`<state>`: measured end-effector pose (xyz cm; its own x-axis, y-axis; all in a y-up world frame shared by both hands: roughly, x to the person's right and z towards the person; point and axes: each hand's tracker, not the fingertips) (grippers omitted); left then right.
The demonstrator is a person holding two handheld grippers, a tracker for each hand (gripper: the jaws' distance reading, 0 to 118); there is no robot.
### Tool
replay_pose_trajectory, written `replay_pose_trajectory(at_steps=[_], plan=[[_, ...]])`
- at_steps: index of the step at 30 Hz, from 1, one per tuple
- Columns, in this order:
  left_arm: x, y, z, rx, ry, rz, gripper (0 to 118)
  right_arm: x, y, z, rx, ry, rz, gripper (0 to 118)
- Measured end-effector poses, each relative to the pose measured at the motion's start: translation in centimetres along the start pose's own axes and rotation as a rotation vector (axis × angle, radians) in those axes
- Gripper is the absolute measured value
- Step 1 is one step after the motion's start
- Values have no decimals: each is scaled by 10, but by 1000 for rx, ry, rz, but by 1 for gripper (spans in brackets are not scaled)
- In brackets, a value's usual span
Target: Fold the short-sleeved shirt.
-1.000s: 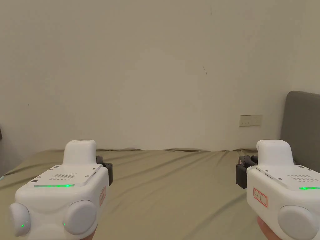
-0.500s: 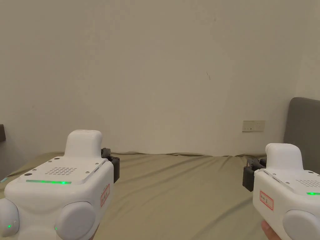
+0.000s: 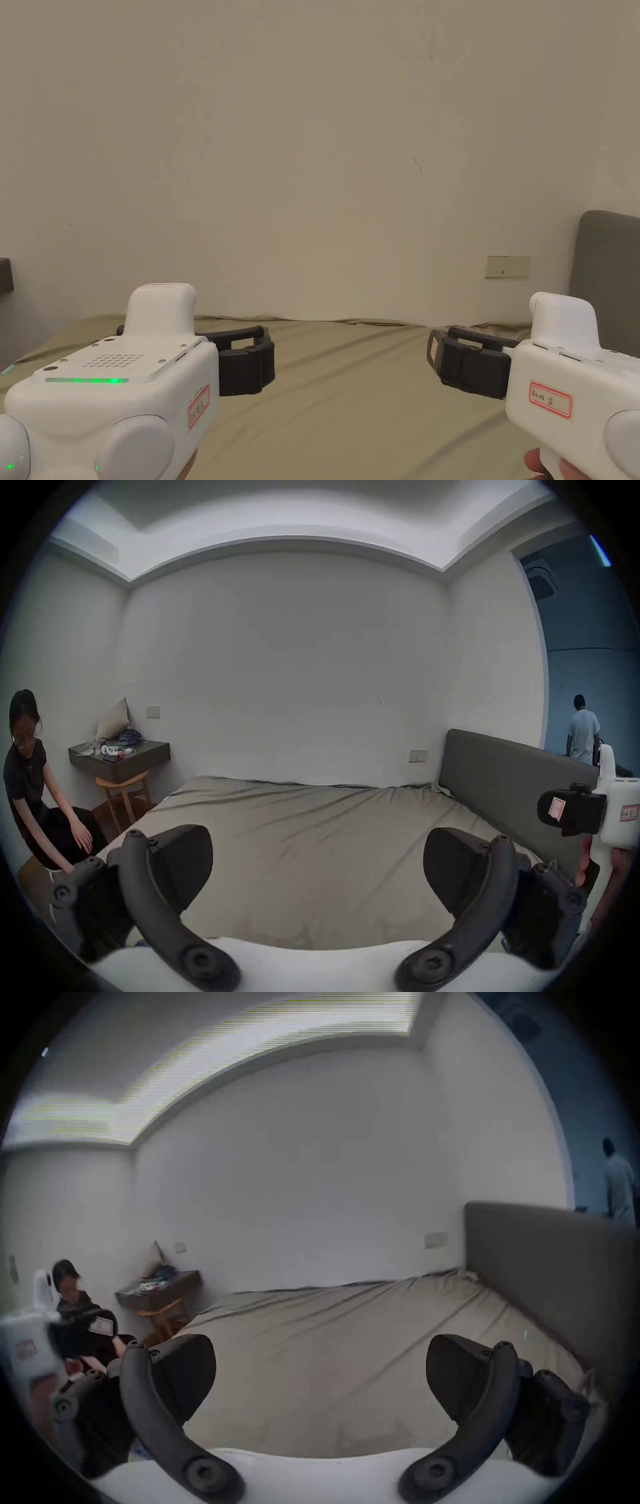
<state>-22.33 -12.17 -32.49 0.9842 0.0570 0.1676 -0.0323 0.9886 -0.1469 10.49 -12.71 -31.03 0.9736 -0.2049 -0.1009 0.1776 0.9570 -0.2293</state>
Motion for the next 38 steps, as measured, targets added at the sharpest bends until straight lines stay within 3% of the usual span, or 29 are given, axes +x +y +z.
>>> replay_pose_trajectory(at_steps=[5, 14, 16, 18, 22, 27, 38], plan=[[-1, -4, 1, -27, 20, -4, 118, -18, -2, 2, 30, -209, 130, 118], [1, -4, 0, -27, 46, -18, 118, -28, -6, 0, 50, -190, 164, 118], [0, -4, -1, -34, 46, -16, 118, -34, -8, -3, 79, -313, 210, 118], [-1, -5, -1, -35, 53, -14, 118, -38, -11, -6, 95, -356, 256, 118], [-2, -5, -1, -38, 53, -13, 118, -30, -8, -7, 36, -285, 148, 118], [-2, -6, -1, -41, 51, -14, 118, -28, -9, -10, 44, -335, 165, 118], [-2, -7, -6, -59, 49, -18, 118, -26, -9, -13, 31, -318, 152, 118]])
